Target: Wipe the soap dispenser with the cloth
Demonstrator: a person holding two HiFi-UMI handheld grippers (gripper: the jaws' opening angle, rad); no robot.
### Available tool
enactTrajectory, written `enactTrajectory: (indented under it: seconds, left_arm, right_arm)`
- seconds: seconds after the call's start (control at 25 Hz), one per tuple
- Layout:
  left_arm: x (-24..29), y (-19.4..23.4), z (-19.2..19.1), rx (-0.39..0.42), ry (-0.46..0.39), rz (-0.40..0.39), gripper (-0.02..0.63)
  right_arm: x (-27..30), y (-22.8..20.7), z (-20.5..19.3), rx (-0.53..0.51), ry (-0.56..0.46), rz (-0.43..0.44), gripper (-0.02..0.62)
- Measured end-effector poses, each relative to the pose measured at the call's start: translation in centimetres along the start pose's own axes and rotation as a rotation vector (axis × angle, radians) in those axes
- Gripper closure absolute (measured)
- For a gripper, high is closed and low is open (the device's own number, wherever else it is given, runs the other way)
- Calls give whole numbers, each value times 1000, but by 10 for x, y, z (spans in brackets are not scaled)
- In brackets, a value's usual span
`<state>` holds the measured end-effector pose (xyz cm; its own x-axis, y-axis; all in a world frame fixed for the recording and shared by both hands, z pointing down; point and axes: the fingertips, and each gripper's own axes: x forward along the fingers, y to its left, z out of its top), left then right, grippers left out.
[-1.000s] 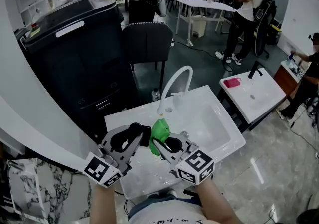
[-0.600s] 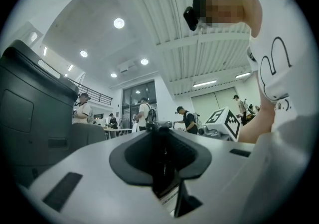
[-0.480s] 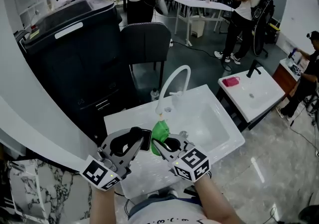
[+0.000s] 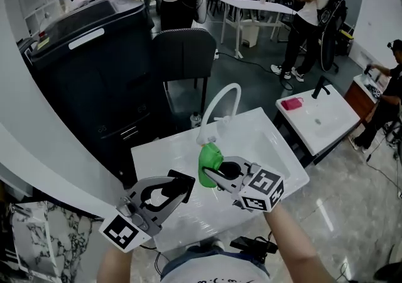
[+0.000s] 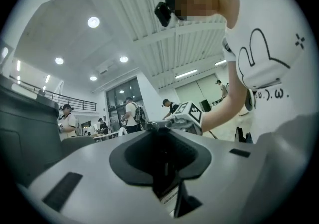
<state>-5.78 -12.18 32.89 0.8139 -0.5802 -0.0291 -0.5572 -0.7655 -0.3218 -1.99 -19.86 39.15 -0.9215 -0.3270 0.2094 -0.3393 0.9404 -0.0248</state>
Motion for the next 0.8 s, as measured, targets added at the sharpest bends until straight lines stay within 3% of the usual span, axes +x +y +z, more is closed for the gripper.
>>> enactTrajectory:
  seconds: [0.12, 0.28, 0.8]
  left_arm:
    - [4, -17, -1, 99, 48, -54, 515]
    - [9, -30, 2, 166, 43, -87, 515]
    - [8, -43, 4, 223, 53, -123, 512]
  right_arm:
    - [-7, 9, 21, 35, -76, 107, 546]
    - [-10, 29, 31, 109, -143, 245, 546]
    - [-13, 43, 3, 388, -152, 511, 548]
